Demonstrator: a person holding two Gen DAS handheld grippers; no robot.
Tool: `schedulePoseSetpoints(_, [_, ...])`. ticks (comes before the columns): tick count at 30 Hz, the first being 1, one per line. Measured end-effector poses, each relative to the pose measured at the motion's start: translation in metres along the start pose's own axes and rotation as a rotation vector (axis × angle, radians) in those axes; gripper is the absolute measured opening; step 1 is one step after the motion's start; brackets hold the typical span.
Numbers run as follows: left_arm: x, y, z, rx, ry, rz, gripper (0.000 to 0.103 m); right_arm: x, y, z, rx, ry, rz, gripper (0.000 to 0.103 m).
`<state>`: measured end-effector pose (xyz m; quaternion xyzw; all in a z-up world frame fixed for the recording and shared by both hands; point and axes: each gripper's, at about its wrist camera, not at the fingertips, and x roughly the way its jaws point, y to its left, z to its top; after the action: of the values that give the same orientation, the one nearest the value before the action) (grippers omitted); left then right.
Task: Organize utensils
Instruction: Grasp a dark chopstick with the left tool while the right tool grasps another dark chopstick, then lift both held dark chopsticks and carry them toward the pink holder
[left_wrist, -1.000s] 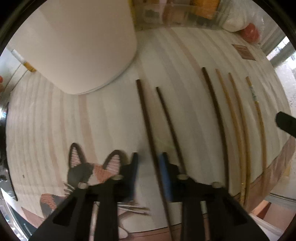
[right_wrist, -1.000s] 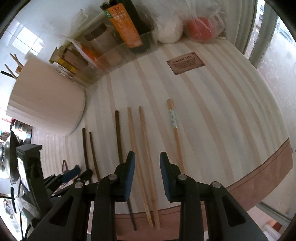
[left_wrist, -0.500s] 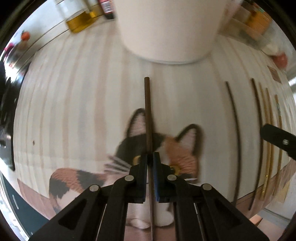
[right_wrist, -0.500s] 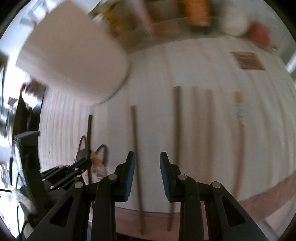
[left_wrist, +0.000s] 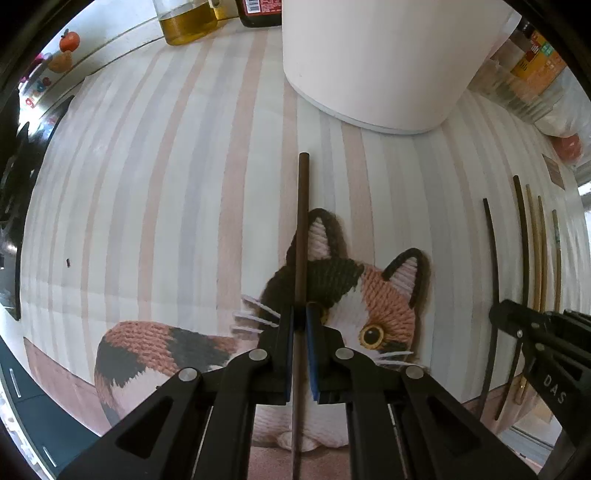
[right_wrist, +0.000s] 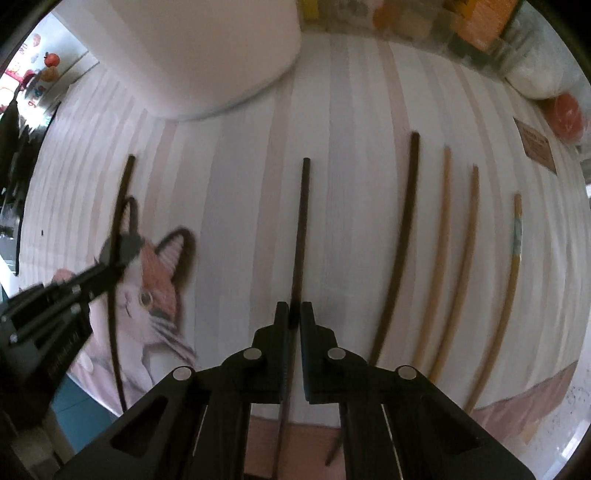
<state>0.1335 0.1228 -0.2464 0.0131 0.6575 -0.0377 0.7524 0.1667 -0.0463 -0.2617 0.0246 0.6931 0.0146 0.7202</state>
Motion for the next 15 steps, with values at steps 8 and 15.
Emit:
schedulePoseSetpoints(8, [0.007,-0.014,0.006,0.027,0.015,-0.045,0.020,-0.006,-0.010,-0.002,0.022,0.041,0.025,0.006])
schedulePoseSetpoints(15, [0.011,-0.020,0.009,0.038,0.020,-0.040,0.020,-0.009,-0.011,0.000,0.024,0.039,0.020,0.006])
